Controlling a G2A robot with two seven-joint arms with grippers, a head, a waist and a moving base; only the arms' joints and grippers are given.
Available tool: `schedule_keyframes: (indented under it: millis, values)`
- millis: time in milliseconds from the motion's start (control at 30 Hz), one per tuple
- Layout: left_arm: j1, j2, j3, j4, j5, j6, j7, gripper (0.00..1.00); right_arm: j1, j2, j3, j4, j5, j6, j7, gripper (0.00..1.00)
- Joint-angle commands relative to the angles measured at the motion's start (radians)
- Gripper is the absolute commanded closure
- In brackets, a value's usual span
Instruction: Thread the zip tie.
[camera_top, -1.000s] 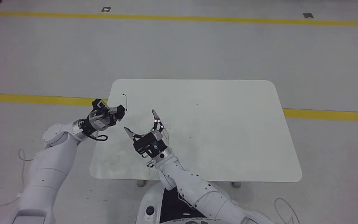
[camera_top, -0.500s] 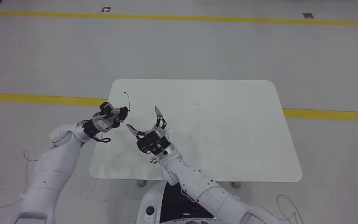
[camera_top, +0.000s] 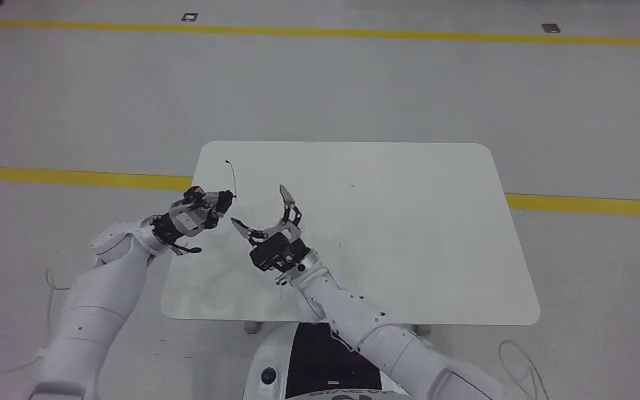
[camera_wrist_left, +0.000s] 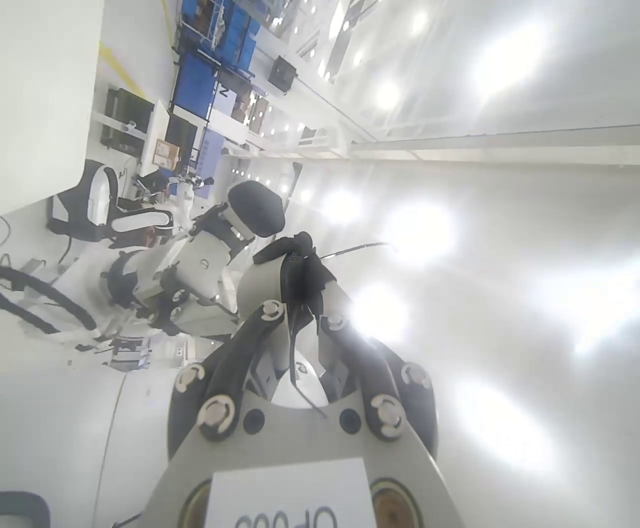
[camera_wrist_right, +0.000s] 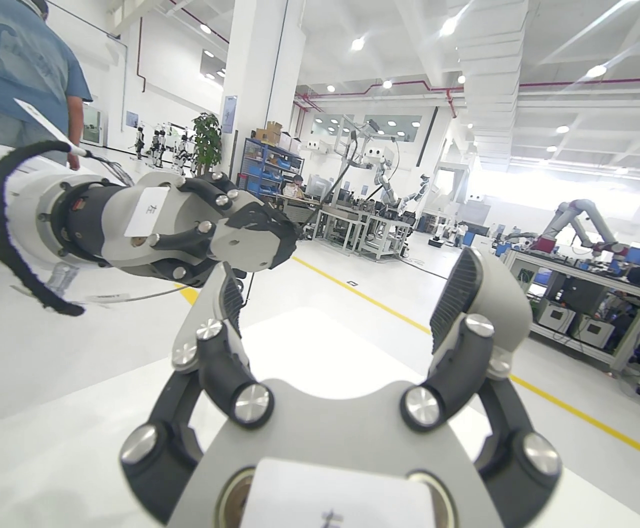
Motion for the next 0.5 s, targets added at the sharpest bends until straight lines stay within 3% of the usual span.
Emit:
schedule_keyframes:
  millis: [0,100,200,267,467]
  values:
    - [0.002,0.000,0.000,-0.003,-0.004,0.002,0.001,1.00,0.008,0.002,-0.003,0.008,0.000,0.000,-0.002,0.00]
    - [0.003,0.001,-0.002,-0.008,-0.014,0.011,-0.005,1.00,0.013,0.005,-0.007,0.011,0.000,0.000,-0.004,0.00]
    - [0.003,0.001,-0.003,-0.009,-0.014,0.010,-0.007,1.00,0.015,0.006,-0.009,0.012,0.000,0.000,-0.003,0.47]
    - [0.003,0.001,-0.003,-0.009,-0.014,0.010,-0.007,1.00,0.015,0.005,-0.012,0.009,0.000,0.000,-0.005,0.56]
    - [0.003,0.001,-0.003,-0.009,-0.014,0.010,-0.007,1.00,0.025,0.000,-0.034,0.014,0.000,0.000,-0.001,0.65]
